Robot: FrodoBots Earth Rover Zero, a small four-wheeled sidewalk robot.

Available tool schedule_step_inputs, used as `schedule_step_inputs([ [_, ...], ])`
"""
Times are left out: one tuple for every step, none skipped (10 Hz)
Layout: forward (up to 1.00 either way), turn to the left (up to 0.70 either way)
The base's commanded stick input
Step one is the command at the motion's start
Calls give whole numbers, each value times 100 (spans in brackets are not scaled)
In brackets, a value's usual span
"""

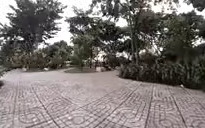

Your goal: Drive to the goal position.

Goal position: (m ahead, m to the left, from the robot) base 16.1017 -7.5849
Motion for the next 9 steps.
schedule_step_inputs([
  [70, 0],
  [70, 0],
  [70, 0],
  [70, 0],
  [70, 0],
  [70, 0],
  [70, 0],
  [70, 0],
  [70, 0],
])
